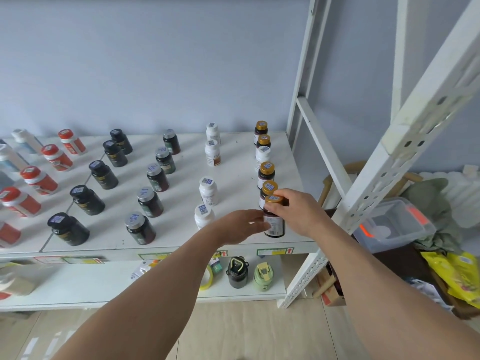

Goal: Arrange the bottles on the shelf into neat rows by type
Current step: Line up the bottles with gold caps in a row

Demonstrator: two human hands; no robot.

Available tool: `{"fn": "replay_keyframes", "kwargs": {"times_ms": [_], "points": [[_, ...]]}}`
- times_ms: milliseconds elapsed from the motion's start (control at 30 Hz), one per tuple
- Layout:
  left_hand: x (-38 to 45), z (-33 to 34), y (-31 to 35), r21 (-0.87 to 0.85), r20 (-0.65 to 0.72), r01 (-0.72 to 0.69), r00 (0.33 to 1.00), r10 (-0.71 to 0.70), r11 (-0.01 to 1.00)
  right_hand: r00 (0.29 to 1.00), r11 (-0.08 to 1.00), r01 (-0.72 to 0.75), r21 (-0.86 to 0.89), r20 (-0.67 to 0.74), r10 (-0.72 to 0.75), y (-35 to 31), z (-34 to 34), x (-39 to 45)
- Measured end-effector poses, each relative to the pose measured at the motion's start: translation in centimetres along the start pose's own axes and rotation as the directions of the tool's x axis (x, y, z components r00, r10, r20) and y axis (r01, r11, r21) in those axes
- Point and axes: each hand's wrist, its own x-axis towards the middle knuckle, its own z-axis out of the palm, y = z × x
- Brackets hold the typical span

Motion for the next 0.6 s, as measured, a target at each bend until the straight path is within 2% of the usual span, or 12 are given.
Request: {"fn": "replay_keyframes", "kwargs": {"times_ms": [267, 600], "points": [[0.1, -0.1, -0.8, 0.196, -0.125, 0.034, 0.992, -0.009, 0.98, 0.998, 0.998, -0.028, 0.053, 0.056, 0.025, 1.9, 1.4, 0.1], [0.9, -0.1, -1.3, 0.201, -0.146, 0.033, 0.989, -0.004, 0.979, 0.996, 0.995, -0.061, 0.084, 0.075, 0.055, 2.8, 3.0, 0.3]]}}
